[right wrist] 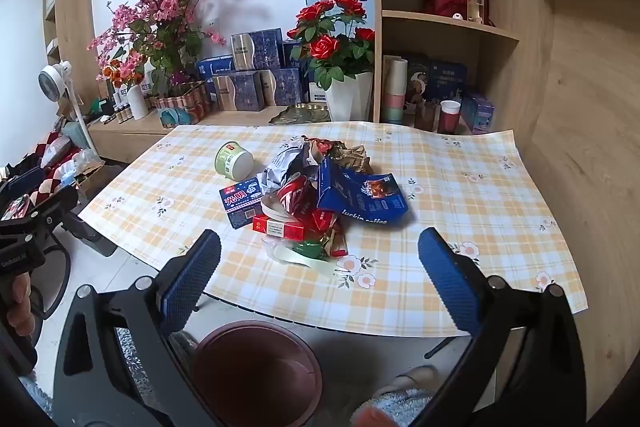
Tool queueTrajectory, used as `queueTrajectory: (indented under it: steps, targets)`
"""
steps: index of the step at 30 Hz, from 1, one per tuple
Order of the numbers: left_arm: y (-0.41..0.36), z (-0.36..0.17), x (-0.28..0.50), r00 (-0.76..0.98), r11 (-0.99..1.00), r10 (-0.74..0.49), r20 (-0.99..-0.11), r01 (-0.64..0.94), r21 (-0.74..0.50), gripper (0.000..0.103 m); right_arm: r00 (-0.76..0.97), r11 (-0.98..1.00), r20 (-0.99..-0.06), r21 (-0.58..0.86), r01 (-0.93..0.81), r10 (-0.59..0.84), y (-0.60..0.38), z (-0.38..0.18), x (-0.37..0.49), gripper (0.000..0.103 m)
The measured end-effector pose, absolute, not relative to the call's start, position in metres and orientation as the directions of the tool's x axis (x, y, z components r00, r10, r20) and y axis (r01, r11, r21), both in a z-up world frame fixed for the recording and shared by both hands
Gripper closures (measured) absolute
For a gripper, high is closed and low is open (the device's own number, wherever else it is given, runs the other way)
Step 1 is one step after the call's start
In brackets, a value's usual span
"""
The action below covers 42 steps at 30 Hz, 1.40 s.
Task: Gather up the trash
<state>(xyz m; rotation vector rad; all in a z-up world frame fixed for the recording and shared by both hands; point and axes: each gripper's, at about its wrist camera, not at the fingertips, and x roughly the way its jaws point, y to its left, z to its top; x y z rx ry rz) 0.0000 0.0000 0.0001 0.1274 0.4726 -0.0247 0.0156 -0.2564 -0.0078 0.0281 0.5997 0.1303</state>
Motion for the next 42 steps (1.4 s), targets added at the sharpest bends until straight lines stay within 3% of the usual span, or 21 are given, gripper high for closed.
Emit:
queueTrajectory:
  steps: [42]
  targets:
    - [0.0, 0.013, -0.006, 0.895, 0.992, 0.0, -0.446, 0.054, 0.109, 0.006, 0.818, 0.993, -0.564, 0.047, -0.109, 0.116, -0.254, -0.003, 0.013, 0.006]
